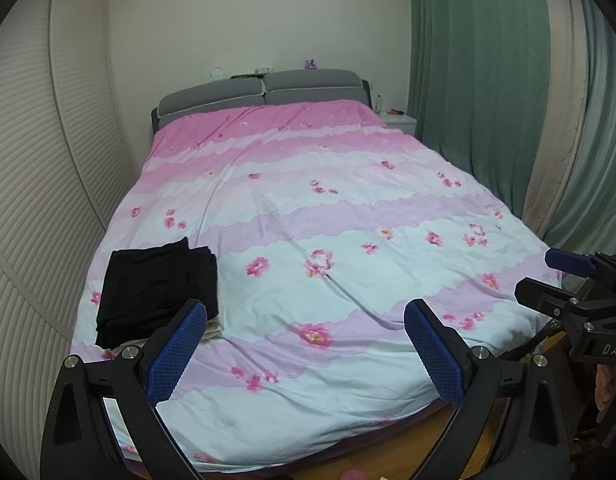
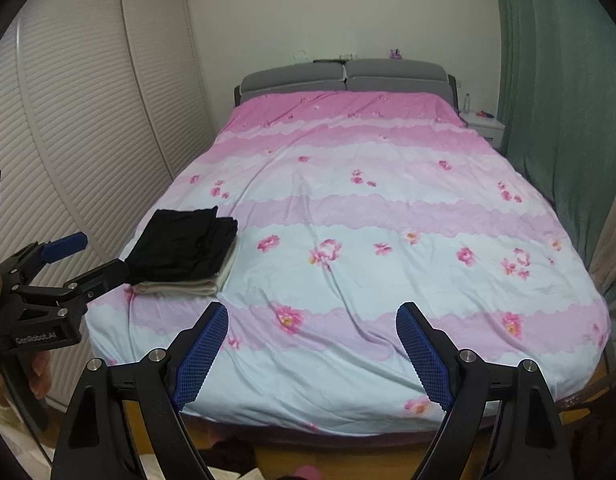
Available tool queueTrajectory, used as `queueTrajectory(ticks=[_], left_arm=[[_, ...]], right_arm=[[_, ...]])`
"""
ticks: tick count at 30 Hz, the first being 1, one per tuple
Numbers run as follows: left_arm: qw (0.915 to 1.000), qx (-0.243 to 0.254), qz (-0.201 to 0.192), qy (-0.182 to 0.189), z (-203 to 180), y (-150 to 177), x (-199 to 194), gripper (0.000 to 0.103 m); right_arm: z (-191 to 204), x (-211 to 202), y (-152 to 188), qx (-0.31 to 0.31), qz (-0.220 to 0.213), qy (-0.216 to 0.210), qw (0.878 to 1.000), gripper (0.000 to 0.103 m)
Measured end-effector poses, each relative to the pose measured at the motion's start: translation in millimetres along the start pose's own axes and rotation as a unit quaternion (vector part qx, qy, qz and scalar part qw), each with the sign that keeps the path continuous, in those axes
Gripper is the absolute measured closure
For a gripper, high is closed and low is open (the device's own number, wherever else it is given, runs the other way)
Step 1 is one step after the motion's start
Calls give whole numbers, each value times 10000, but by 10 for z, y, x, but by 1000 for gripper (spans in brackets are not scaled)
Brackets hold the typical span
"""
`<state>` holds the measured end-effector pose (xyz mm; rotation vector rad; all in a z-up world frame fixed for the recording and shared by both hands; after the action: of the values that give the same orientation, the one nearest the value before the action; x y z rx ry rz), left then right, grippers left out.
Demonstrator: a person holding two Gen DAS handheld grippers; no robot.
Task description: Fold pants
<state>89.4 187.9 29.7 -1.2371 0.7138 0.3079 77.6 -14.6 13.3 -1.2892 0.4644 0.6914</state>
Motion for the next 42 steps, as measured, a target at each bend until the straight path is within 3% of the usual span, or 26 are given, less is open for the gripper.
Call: queueTrajectory(ticks=[9, 42], left_arm=[[10000, -7, -3, 55, -108, -37, -55, 2], [9996, -22, -241, 110, -229, -58, -240, 0]], right_arm=[[-143, -216, 12, 117, -185, 38, 9998, 16], [-180, -404, 67, 142, -190, 62, 9997, 16]])
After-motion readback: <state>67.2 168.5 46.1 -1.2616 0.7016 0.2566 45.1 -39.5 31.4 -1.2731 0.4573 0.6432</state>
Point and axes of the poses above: each gripper's, at about its wrist camera, not at the fingertips, and x roughly the way its jaws point, z to its left, y to its underside, the point moved 4 cm from there along x, roughly the way its jaws point, and after that the axes turned 9 degrees about x, right-handed, at the moved point
